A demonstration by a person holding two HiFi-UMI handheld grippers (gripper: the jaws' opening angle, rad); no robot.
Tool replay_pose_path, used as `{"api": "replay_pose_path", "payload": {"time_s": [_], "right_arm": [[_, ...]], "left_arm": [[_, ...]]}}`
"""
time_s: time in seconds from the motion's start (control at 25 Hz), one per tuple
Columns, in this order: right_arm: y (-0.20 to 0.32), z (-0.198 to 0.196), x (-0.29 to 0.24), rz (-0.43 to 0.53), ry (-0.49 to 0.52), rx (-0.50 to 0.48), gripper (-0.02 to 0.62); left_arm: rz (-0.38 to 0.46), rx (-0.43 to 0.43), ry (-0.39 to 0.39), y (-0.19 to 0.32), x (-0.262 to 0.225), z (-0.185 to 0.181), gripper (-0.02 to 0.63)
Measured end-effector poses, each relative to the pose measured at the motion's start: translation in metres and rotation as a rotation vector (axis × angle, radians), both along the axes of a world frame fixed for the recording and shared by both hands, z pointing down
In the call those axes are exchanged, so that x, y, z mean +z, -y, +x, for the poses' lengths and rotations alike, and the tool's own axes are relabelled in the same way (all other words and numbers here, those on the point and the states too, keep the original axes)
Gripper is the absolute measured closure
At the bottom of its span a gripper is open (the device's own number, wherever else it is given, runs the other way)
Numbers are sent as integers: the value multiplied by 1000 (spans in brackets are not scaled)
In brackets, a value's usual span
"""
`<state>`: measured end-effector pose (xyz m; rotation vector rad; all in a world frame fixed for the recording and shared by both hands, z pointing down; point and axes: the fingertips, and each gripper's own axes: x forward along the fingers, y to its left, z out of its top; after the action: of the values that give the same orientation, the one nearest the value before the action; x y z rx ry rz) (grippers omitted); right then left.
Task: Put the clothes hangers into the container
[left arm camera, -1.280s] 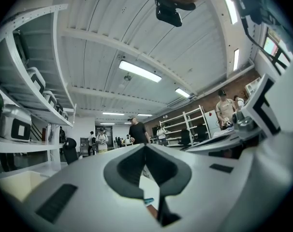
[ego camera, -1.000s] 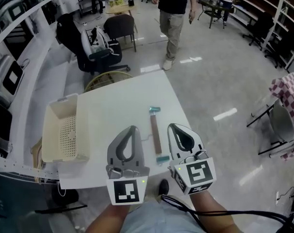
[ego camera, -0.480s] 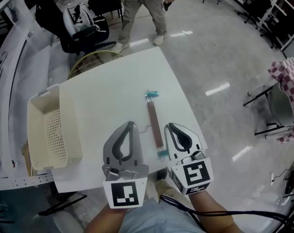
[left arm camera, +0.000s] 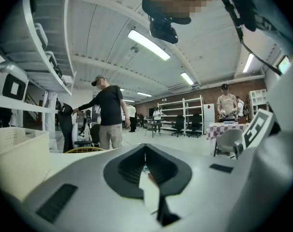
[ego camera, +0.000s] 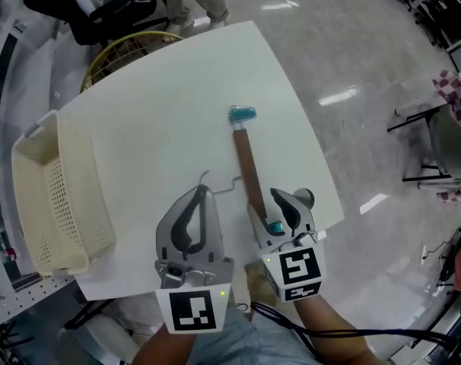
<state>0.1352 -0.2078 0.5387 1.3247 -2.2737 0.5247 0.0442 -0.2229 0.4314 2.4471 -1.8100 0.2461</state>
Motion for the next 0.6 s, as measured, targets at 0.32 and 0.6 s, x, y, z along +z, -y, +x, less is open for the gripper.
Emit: {"api": "replay_pose_path", "payload": {"time_s": [0.32, 0.6], "right_arm": [[-7, -6, 43, -113, -77, 21, 367], [-8, -9, 56, -149, -170, 11, 381]], "left_arm": [[-69, -17, -17, 5, 33, -16, 592], [-85, -18, -23, 3, 42, -25, 592]]}}
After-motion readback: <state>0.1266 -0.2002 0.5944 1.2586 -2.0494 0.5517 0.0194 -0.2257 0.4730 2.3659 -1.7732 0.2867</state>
